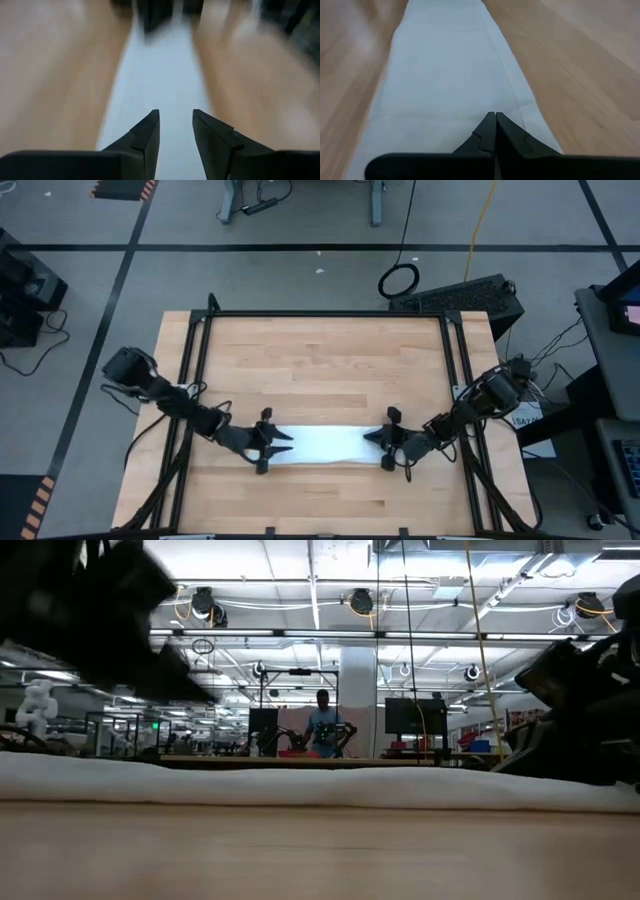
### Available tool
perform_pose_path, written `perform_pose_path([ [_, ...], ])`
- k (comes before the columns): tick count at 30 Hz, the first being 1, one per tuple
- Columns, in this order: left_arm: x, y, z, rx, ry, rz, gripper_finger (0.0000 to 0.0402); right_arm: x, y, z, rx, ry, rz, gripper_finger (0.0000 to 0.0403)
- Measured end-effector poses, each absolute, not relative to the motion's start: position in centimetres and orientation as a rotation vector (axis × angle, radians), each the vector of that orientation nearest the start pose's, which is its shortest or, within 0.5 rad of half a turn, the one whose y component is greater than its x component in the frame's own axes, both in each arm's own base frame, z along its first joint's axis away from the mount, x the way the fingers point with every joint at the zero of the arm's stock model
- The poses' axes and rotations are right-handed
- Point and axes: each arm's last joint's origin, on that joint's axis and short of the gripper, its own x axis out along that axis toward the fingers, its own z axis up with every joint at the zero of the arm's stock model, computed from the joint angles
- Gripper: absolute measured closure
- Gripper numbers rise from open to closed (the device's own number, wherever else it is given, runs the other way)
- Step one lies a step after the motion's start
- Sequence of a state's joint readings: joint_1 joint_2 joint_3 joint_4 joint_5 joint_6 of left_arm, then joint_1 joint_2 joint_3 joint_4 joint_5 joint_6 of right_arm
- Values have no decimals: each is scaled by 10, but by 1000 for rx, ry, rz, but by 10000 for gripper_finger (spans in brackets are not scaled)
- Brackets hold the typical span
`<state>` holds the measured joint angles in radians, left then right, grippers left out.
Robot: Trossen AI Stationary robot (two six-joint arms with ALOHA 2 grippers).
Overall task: Roll napkin
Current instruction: Fold the white table napkin, then roll the white table napkin
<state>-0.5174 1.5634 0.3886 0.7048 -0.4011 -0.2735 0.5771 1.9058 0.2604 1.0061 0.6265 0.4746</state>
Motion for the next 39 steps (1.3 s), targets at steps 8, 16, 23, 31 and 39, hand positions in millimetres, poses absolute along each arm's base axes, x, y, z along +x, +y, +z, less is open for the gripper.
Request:
perform_pose_path([
  [8,210,-112,85,-154,628,9,279,193,108,71,79,472,-91,403],
  [16,221,-112,123,-89,423,-45,279,220,117,120,209,191,-70,403],
  [23,230,-110,127,-52,341,-95,279,280,153,120,170,219,-4,403],
  [31,230,-114,102,-86,435,-117,279,312,168,62,165,280,-7,403],
  [39,219,-110,78,-98,594,-58,279,314,168,51,266,210,38,403],
])
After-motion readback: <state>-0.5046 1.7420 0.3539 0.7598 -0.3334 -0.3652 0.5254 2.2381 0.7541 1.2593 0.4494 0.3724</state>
